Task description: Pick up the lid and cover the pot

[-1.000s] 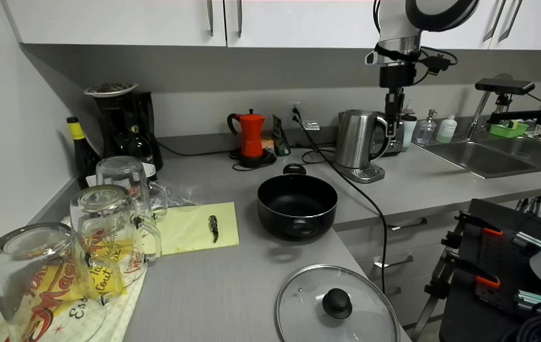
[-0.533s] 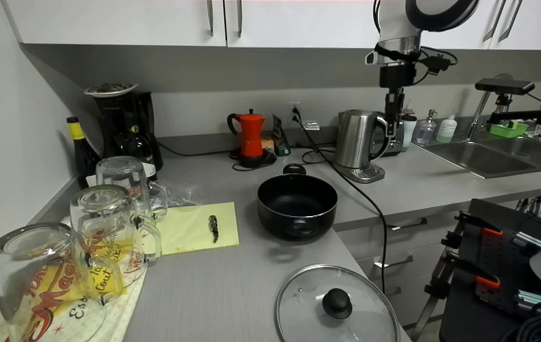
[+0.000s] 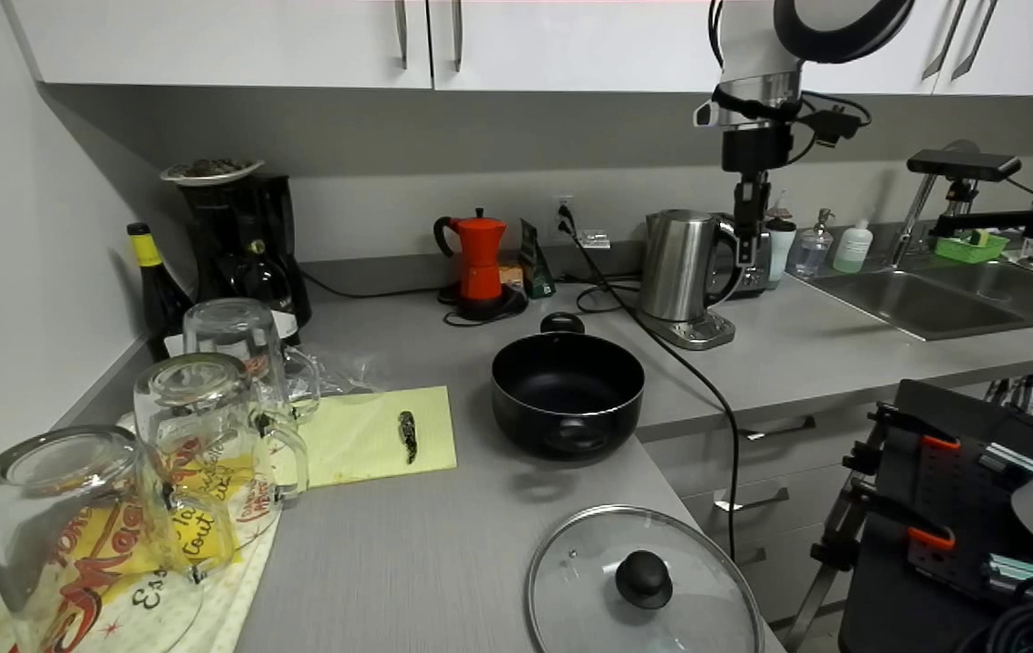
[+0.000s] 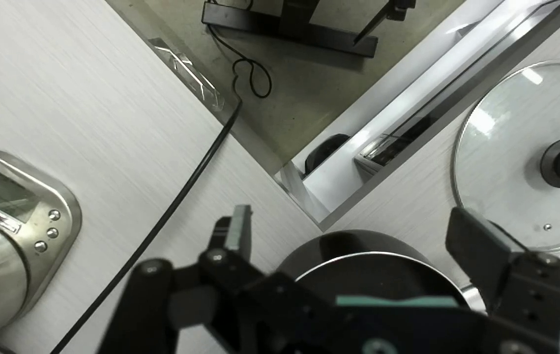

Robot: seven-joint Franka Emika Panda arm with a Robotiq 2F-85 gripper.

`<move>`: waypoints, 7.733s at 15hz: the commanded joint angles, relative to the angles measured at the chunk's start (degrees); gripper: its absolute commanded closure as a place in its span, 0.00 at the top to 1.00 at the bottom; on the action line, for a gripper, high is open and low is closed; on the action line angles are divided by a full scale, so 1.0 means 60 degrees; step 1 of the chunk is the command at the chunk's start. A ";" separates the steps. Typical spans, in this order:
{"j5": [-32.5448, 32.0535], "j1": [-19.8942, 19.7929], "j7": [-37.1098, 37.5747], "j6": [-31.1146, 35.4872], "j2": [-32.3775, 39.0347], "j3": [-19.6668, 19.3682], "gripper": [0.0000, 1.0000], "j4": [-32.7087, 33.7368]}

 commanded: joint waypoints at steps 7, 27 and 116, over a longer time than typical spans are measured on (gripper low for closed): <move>-0.0503 0.1035 0.0645 0.0960 0.0583 0.1350 1.00 -0.0508; -0.2832 0.3264 0.1295 0.4265 0.4995 0.3059 1.00 0.0853; 0.0451 0.0909 -0.1554 0.1450 0.4132 0.1052 0.25 0.4397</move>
